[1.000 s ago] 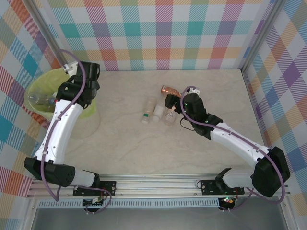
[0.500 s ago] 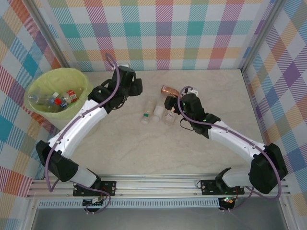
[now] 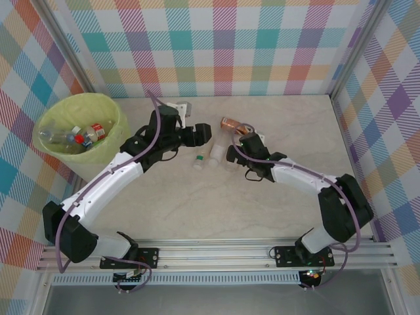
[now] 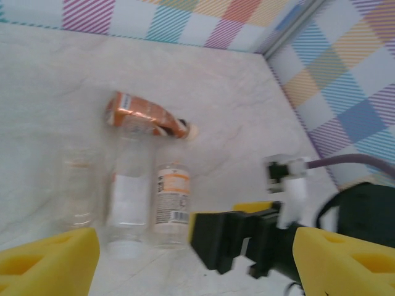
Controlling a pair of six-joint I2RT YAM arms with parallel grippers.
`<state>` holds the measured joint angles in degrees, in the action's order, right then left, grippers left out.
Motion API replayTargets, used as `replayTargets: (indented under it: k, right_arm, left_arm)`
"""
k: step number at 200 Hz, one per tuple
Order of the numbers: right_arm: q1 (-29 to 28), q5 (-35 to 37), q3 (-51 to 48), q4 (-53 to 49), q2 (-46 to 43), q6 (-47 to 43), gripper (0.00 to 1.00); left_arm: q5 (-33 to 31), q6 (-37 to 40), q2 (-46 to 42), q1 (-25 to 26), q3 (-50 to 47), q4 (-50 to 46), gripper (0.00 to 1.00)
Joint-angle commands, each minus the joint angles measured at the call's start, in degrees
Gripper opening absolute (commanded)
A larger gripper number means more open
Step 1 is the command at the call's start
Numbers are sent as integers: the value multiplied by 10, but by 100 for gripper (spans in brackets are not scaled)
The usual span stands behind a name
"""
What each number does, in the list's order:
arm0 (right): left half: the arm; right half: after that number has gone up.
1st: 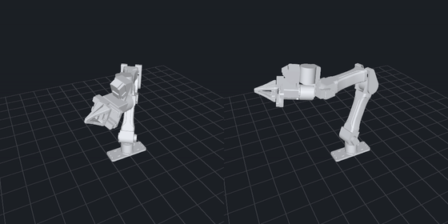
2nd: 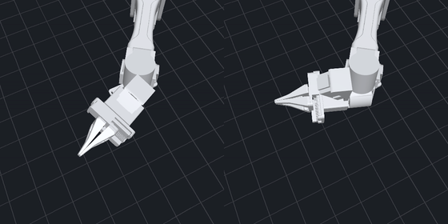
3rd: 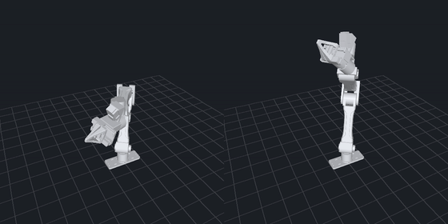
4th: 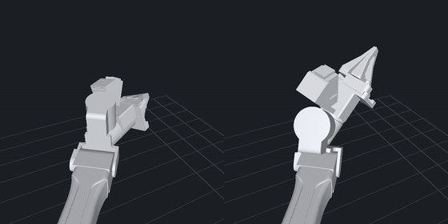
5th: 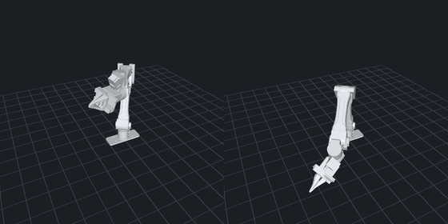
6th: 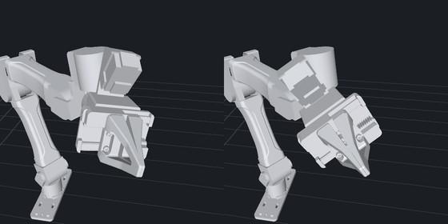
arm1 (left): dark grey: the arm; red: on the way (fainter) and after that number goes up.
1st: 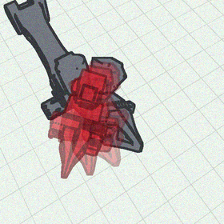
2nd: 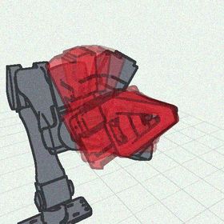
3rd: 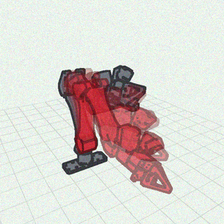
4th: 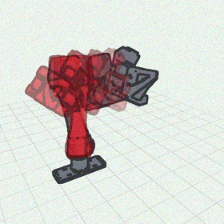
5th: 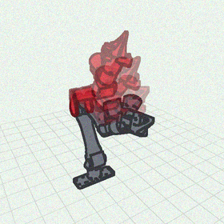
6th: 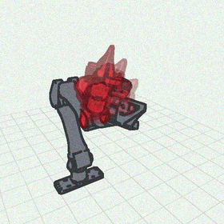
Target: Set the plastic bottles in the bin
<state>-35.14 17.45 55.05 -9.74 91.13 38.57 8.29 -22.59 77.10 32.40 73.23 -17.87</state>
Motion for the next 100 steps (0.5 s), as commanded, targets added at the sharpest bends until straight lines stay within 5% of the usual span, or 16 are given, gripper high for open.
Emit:
replayTargets:
  k: [1, 100]
  right_arm:
    - [3, -38, 39, -8, 33, 14, 97]
    - [3, -24, 54, 57, 136, 29, 82]
  left_arm:
    - [86, -45, -11, -28, -23, 65, 82]
    - [158, -138, -28, -91, -85, 149, 82]
